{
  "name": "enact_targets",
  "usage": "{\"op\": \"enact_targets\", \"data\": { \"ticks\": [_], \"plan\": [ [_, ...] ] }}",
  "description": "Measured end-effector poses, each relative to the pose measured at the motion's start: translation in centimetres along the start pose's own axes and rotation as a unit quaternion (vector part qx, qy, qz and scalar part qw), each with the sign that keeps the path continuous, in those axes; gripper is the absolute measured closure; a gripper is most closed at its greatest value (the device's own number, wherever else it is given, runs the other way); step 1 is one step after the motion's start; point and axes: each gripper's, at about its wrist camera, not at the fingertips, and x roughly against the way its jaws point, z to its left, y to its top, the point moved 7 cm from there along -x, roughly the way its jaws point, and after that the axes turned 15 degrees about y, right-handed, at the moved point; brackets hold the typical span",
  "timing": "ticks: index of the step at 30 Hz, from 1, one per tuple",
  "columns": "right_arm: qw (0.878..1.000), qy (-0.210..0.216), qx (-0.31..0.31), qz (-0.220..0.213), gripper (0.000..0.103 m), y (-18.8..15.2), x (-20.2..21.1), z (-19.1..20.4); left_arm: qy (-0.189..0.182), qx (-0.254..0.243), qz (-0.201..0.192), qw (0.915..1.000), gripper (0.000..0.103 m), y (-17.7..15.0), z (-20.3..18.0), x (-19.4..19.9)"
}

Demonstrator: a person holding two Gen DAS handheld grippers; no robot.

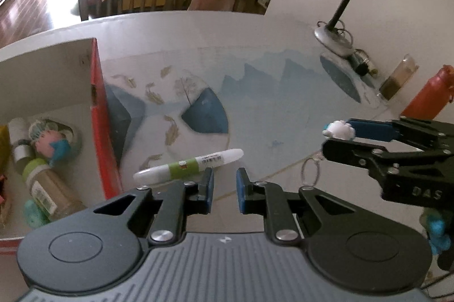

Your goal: Organize rigid objects

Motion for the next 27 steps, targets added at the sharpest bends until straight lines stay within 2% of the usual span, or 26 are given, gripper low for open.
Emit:
{"op": "enact_targets", "data": {
  "ticks": [6,8,9,12,15,17,20,25,27],
  "plan": [
    [1.0,0.007,-0.003,0.004,0.048,-0.7,0.7,-1.8,0.014,-0.014,0.005,0.9998,0.086,0.2,-2.0,-1.6],
    [1.0,0.011,-0.002,0.007,0.048,-0.8,0.9,-2.6,0.021,-0.02,0.011,0.9995,0.082,0.4,-2.4,-2.4],
    [1.0,0.013,-0.001,0.008,0.048,-0.9,1.0,-2.9,0.023,-0.019,0.016,0.9994,0.072,0.4,-2.5,-2.8],
    [1.0,0.022,0.006,0.014,0.048,-1.0,1.0,-3.9,0.029,0.008,0.029,0.9991,0.028,0.6,-2.2,-3.9],
    [0.999,0.03,0.011,0.02,0.048,-1.1,0.9,-4.8,0.033,0.059,0.046,0.9966,0.027,0.5,-1.7,-4.8],
    [0.999,0.035,0.012,0.024,0.048,-1.1,0.7,-5.4,0.055,0.109,0.07,0.9901,0.027,0.4,-1.0,-5.7],
    [0.999,0.044,0.012,0.027,0.048,-1.1,0.4,-6.0,0.067,0.198,0.096,0.9733,0.027,0.6,-0.1,-6.8],
    [0.998,0.055,0.017,0.027,0.048,-0.9,0.2,-6.7,0.115,0.276,0.118,0.947,0.027,1.5,0.9,-8.0],
    [0.998,0.058,0.017,0.026,0.048,-0.8,0.1,-7.1,0.144,0.286,0.123,0.9395,0.027,1.6,1.2,-8.6]
  ]
}}
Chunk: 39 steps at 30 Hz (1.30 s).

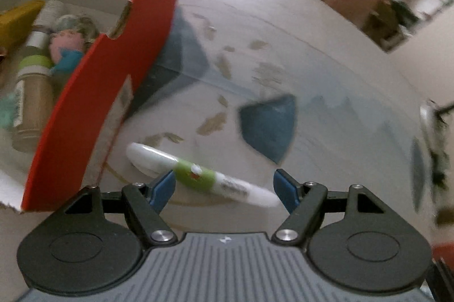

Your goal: Organize rigid objects

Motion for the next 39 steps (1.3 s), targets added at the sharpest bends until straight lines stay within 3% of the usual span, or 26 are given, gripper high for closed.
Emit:
{"op": "enact_targets", "data": {
  "ticks": [4,11,16,17,22,31,39],
  "plan": [
    [1.0,0.003,-0.003,-0.001,0.048,-0.1,0.1,-0.8,0.045,0.01,-0.001,0.9989,0.027,0.4,-0.1,-1.2],
    [1.0,0.002,-0.009,-0.002,0.048,-0.2,0.4,-2.1,0.089,-0.029,-0.012,0.9955,0.028,0.1,-1.6,-2.3],
    [1.0,0.0,-0.014,-0.002,0.048,-0.3,0.4,-2.6,0.114,-0.066,-0.044,0.9903,0.064,0.5,-2.2,-2.1],
    [1.0,0.0,-0.014,-0.002,0.048,-0.3,0.4,-2.6,0.114,-0.069,-0.047,0.99,0.068,0.6,-2.2,-2.1],
    [1.0,0.0,-0.016,-0.001,0.048,-0.4,0.3,-2.7,0.089,-0.092,-0.058,0.9902,0.085,0.6,-2.5,-2.0],
    [1.0,-0.002,-0.008,-0.004,0.048,-0.3,0.3,-1.9,0.041,-0.11,-0.074,0.9903,0.086,-0.1,-1.9,-0.5],
    [1.0,0.004,0.006,-0.011,0.048,0.7,0.8,0.4,-0.025,-0.12,-0.076,0.9895,0.086,-0.4,-1.2,3.4]
  ]
}}
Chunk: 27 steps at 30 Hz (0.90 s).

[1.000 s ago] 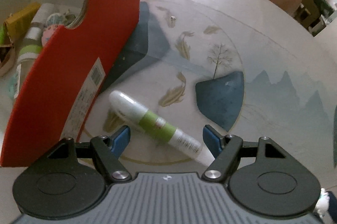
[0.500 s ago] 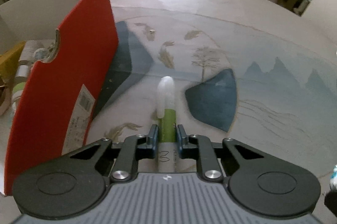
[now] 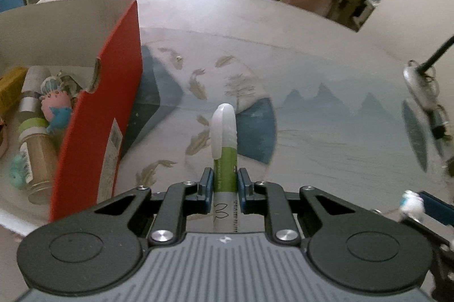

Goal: Organize rigid objects
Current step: 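Carry the marker and bunny keychain over the cardboard box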

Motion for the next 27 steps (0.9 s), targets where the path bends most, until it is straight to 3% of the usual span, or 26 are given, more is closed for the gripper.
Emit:
{"op": "enact_targets", "data": {
  "ticks": [13,17,27],
  "plan": [
    [0.998,0.019,0.051,-0.007,0.048,3.2,-1.6,7.2,-0.038,0.006,-0.021,0.999,0.086,1.2,4.8,4.8],
    [0.997,0.026,0.072,-0.014,0.048,4.7,-2.7,10.3,-0.047,0.018,-0.021,0.9985,0.086,1.9,7.8,5.6],
    [0.993,0.037,0.108,-0.02,0.048,7.5,-6.7,17.3,-0.027,0.036,-0.046,0.9979,0.086,4.4,17.3,6.8]
  ]
}}
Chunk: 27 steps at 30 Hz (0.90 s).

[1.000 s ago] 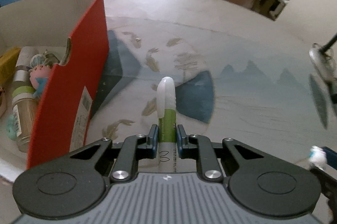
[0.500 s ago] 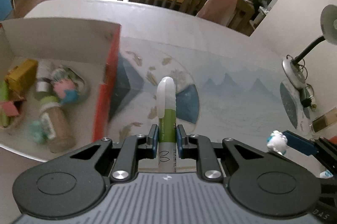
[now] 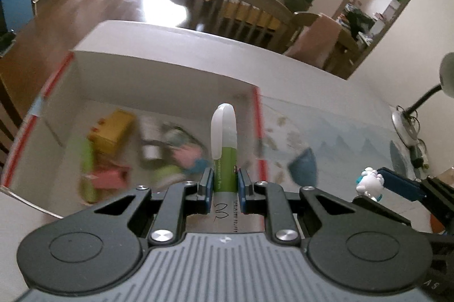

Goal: Organize rigid objects
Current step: 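Carry the marker and bunny keychain over the cardboard box, then lower the marker into the box with left tool while right releases bunny keychain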

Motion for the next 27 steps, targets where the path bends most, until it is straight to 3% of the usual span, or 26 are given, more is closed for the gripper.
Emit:
{"op": "enact_targets", "data": {
  "ticks": [15,22,27],
  "plan": [
    [0.999,0.004,0.029,0.04,0.048,1.7,-9.1,5.5,0.052,-0.019,-0.008,0.9984,0.086,2.5,10.0,-2.3],
    [0.997,0.001,0.029,0.074,0.048,0.8,-13.7,6.7,0.071,-0.045,0.004,0.9965,0.086,3.0,11.9,-5.3],
    [0.994,-0.007,0.023,0.105,0.048,-0.2,-16.3,6.3,0.059,-0.052,0.025,0.9966,0.086,2.8,12.0,-7.1]
  ]
}}
